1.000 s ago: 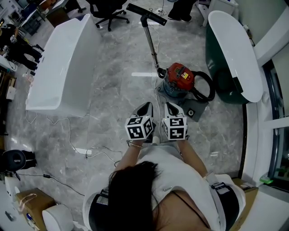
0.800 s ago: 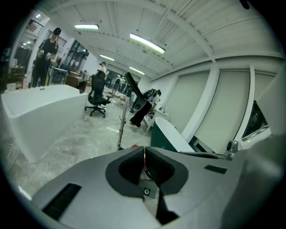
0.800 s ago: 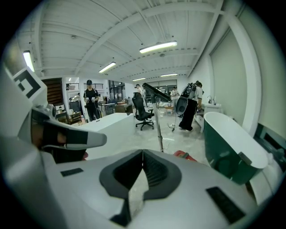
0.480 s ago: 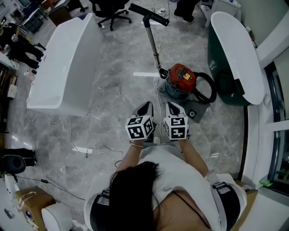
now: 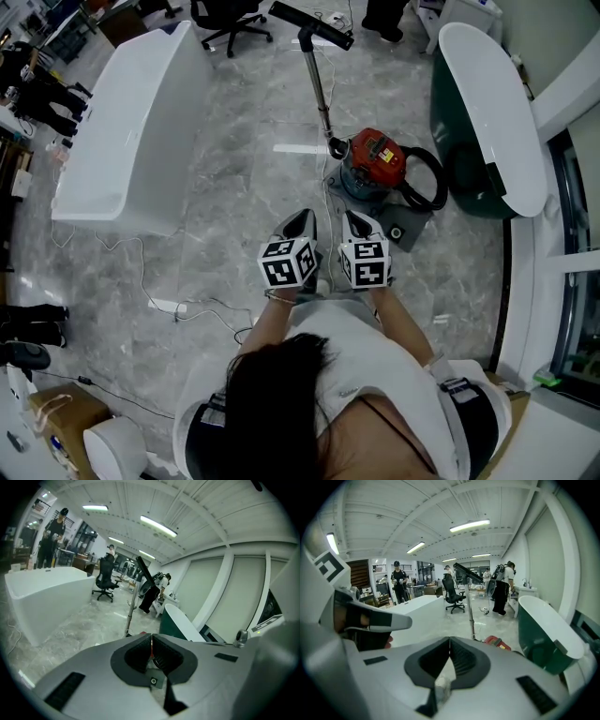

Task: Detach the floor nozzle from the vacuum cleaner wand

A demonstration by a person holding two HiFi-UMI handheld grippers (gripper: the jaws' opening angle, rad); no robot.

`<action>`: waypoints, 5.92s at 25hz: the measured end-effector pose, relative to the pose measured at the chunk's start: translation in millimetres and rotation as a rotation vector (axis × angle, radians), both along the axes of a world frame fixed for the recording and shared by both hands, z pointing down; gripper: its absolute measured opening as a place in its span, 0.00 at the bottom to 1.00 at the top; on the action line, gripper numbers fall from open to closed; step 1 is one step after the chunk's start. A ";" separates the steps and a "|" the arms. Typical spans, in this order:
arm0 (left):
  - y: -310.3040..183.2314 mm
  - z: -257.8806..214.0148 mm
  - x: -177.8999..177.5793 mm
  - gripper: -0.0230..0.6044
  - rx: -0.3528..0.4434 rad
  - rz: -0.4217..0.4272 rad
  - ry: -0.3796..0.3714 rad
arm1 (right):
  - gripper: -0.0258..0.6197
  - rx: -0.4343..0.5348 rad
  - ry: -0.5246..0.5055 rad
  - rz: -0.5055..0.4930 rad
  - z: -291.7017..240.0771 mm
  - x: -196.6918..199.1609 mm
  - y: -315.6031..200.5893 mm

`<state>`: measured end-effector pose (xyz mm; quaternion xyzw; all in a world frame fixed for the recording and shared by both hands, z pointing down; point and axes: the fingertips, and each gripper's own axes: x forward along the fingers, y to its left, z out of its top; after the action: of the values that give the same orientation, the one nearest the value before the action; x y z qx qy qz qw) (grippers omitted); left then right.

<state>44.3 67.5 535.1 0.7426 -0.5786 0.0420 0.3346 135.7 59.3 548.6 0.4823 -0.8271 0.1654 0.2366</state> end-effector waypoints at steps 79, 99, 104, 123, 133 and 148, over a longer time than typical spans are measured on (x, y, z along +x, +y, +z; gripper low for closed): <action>-299.4 -11.4 -104.1 0.05 0.110 0.199 0.007 | 0.06 0.049 0.034 0.172 -12.7 -104.9 -276.8; -311.6 -9.7 -101.7 0.05 0.114 0.197 0.008 | 0.06 0.210 -0.045 0.162 -48.2 -87.2 -299.2; -327.0 -14.8 -98.9 0.05 0.126 0.187 -0.006 | 0.06 0.240 -0.037 0.125 -55.1 -87.4 -316.9; -379.4 -4.3 -98.5 0.05 0.092 0.113 -0.030 | 0.07 0.343 -0.097 0.022 -86.1 -90.7 -384.7; -401.7 3.7 -97.3 0.05 0.071 0.068 -0.048 | 0.22 0.326 -0.127 -0.018 -98.1 -84.3 -417.2; -434.7 13.1 -99.9 0.05 0.044 0.045 -0.061 | 0.43 0.446 0.081 -0.082 -107.8 -85.9 -466.9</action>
<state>-55.6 -367.2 548.2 0.7610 -0.5725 0.0593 0.2993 49.7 -407.5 440.9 0.4949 -0.8519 -0.0506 0.1638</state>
